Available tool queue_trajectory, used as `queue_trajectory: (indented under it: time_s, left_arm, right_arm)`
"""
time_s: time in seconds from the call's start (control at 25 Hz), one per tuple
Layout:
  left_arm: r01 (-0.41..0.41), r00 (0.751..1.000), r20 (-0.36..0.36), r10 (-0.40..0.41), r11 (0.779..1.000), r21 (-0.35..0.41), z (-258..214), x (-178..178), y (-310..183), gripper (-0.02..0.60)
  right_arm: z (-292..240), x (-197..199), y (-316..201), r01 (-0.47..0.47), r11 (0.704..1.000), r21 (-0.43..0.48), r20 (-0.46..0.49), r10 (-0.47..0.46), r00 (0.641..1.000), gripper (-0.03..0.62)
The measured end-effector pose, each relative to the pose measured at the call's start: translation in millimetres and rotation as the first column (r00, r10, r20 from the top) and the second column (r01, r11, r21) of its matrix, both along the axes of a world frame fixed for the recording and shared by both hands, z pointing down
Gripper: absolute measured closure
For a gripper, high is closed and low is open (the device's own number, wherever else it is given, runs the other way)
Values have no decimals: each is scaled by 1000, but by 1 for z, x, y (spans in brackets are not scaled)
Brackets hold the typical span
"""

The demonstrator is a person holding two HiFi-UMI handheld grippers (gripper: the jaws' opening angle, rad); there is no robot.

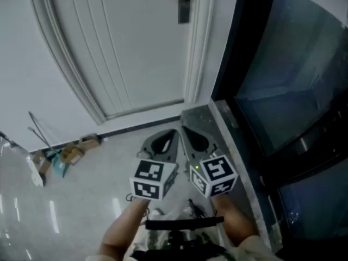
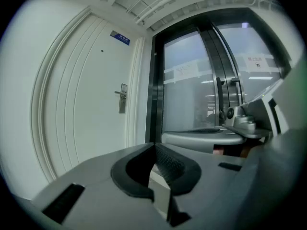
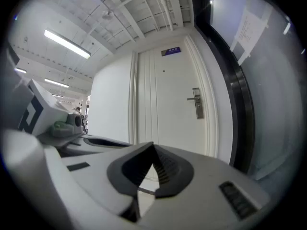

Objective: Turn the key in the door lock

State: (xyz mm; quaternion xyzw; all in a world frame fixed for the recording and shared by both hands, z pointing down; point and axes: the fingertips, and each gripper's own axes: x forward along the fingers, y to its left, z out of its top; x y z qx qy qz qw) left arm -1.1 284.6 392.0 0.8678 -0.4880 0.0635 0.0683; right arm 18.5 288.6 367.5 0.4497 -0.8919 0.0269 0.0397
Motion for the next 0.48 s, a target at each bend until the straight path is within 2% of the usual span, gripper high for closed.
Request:
queue_trajectory:
  time_s: [0.48]
  left_arm:
    - [-3, 1000, 15, 4, 1000, -15, 3, 8, -3, 563]
  right_arm:
    - [4, 8, -3, -24, 1000, -8, -2, 24, 1000, 588]
